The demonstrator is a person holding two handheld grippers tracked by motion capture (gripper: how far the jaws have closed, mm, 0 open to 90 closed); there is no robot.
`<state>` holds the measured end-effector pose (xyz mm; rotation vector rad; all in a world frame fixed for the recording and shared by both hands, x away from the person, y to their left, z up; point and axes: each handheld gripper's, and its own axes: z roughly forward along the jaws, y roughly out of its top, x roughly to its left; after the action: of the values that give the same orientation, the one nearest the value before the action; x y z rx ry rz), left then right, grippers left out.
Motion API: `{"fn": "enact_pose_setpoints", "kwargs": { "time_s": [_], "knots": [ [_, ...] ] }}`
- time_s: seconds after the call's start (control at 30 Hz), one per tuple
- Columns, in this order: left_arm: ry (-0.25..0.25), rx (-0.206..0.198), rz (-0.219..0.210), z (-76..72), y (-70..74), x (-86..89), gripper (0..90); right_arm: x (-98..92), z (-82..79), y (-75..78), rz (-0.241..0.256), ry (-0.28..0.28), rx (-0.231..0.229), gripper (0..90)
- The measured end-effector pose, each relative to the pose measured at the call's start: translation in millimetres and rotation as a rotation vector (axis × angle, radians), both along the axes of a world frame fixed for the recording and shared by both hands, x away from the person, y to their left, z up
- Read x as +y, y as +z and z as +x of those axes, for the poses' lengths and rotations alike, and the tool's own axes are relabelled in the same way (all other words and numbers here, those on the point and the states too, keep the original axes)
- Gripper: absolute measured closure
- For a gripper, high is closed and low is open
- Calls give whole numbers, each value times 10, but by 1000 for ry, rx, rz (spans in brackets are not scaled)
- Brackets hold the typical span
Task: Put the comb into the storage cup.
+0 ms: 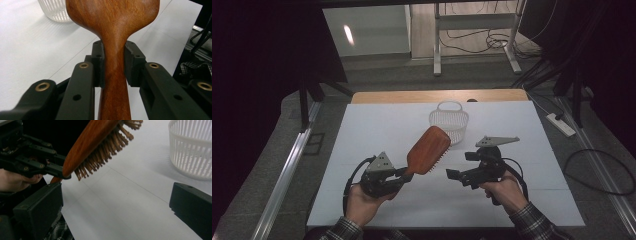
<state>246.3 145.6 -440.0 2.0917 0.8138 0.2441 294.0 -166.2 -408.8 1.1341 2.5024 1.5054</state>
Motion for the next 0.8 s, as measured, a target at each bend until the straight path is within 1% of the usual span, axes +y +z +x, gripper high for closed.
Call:
{"fn": "enact_pose_setpoints", "kwargs": {
  "time_s": [0.1,0.2,0.33,0.47,0.6,0.7,0.8],
  "knots": [
    [-4,0,-8,1,-3,-5,725,64,44,15,2,-9,13,0],
    [-7,-4,-4,-3,-6,-19,725,116,81,30,-13,-16,19,0],
    [-15,-5,0,-7,-13,-50,726,165,120,52,-11,-15,37,0],
    [-32,-2,-2,-8,-16,-94,725,206,159,61,11,-10,54,0],
    [-42,-9,3,-12,-12,-135,725,259,209,53,9,-12,70,0],
    [-43,-11,0,-11,-10,-149,725,293,233,39,14,-12,81,0],
    [-47,-13,-4,-6,-4,-161,725,331,257,24,8,-15,91,0]
  ]
}}
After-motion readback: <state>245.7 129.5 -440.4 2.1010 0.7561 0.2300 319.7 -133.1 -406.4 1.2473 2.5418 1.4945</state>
